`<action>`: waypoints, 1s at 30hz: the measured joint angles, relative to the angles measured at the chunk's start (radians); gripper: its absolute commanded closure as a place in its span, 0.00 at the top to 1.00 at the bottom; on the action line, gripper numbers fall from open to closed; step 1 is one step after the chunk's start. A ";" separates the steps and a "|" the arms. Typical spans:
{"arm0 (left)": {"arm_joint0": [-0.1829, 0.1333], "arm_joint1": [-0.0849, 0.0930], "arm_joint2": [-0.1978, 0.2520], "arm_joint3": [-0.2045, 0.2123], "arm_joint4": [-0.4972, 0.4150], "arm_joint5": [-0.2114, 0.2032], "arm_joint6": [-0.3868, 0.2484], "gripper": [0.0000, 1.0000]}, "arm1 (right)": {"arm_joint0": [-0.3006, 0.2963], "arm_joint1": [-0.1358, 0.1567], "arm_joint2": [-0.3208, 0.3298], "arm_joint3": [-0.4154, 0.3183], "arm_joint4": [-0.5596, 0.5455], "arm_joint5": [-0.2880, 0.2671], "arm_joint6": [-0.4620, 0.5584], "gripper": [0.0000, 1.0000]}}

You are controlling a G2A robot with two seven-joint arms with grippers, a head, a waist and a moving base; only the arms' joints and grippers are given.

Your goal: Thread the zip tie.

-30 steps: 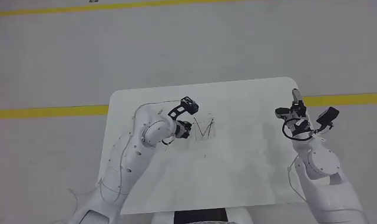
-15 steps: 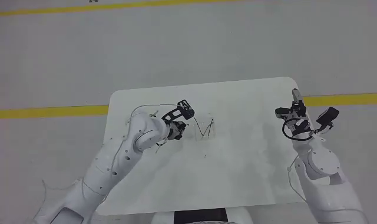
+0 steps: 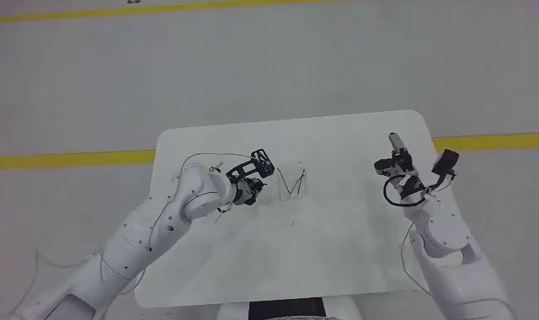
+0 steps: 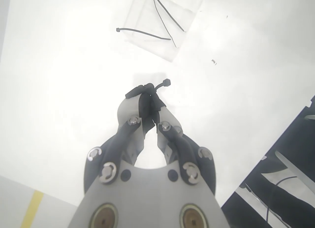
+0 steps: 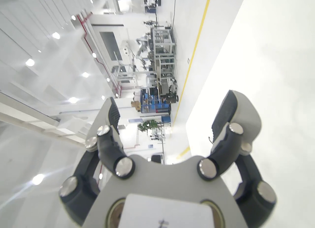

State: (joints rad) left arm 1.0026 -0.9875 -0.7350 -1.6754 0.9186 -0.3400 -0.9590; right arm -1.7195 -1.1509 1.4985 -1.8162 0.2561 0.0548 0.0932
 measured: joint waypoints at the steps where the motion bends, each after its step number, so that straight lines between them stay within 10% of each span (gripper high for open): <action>1: 0.000 0.000 0.000 0.000 0.000 0.000 0.000 0.00 | 0.004 -0.001 -0.019 0.000 -0.029 0.012 0.009 1.00; 30: 0.000 0.000 0.000 0.000 0.000 0.000 0.000 0.00 | 0.100 -0.024 -0.303 0.067 -0.284 0.111 0.160 1.00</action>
State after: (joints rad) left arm 1.0026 -0.9875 -0.7350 -1.6754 0.9185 -0.3400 -0.9589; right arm -1.6194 -1.1750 1.1954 -1.7490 -0.0275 0.1660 0.2531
